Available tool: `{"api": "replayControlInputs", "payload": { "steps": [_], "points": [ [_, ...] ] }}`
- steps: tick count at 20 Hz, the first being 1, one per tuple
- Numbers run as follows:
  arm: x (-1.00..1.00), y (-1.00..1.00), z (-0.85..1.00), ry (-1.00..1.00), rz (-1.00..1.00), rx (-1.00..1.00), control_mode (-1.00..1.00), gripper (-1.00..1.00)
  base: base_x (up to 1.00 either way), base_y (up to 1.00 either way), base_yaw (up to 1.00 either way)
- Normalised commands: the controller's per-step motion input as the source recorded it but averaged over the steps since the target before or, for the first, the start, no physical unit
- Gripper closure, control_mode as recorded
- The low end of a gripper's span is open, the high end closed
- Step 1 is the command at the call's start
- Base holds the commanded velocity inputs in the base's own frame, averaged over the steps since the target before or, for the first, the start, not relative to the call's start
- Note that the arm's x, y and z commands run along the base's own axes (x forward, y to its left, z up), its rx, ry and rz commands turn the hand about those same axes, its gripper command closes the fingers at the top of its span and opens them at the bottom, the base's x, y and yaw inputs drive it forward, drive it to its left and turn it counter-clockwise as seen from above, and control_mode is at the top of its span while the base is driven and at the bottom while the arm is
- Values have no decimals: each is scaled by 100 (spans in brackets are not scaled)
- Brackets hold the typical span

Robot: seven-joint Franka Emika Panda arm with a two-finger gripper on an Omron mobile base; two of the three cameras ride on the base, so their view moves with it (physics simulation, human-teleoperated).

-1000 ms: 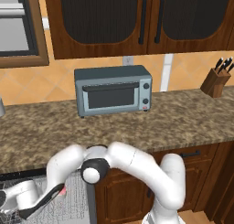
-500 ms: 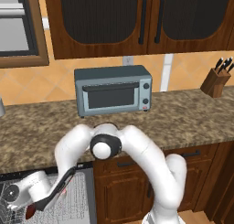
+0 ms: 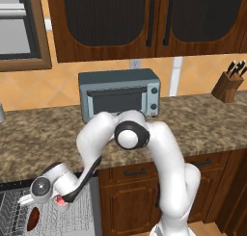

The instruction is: Pick up the cup and bowl from the counter, place them in the dishwasher, and close the dishwasher door.

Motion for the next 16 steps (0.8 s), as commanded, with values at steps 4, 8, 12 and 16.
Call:
{"api": "replayControlInputs", "payload": {
  "steps": [4,8,12,16],
  "points": [
    [-9,0,48,-2,1,14,-100,-100,0,0,0],
    [-21,0,49,-9,3,17,-100,-100,0,0,0],
    [-30,0,42,-10,7,14,-100,-100,0,0,0],
    [-15,0,22,0,5,3,-100,-100,0,0,0]
  ]
}}
